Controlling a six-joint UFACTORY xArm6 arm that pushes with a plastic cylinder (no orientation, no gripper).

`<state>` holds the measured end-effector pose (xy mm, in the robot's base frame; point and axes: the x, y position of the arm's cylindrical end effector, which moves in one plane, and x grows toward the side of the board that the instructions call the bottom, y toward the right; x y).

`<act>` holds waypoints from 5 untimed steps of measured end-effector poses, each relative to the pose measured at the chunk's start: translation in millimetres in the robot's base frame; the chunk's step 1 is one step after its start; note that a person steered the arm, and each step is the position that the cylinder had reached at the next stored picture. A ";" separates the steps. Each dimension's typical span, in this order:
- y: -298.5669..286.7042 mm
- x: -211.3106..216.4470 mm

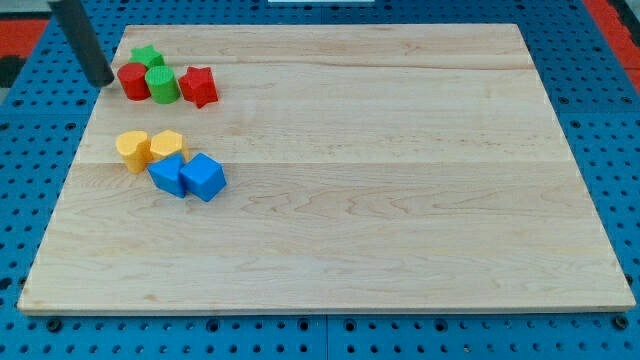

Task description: Move the green star to the top of the red star

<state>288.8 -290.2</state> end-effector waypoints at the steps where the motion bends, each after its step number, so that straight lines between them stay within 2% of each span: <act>1: -3.2 -9.4; 2: 89.2 -6.3; 3: 128.7 -10.9; 4: 86.1 -22.9; 5: 46.4 -6.3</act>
<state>282.4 -243.8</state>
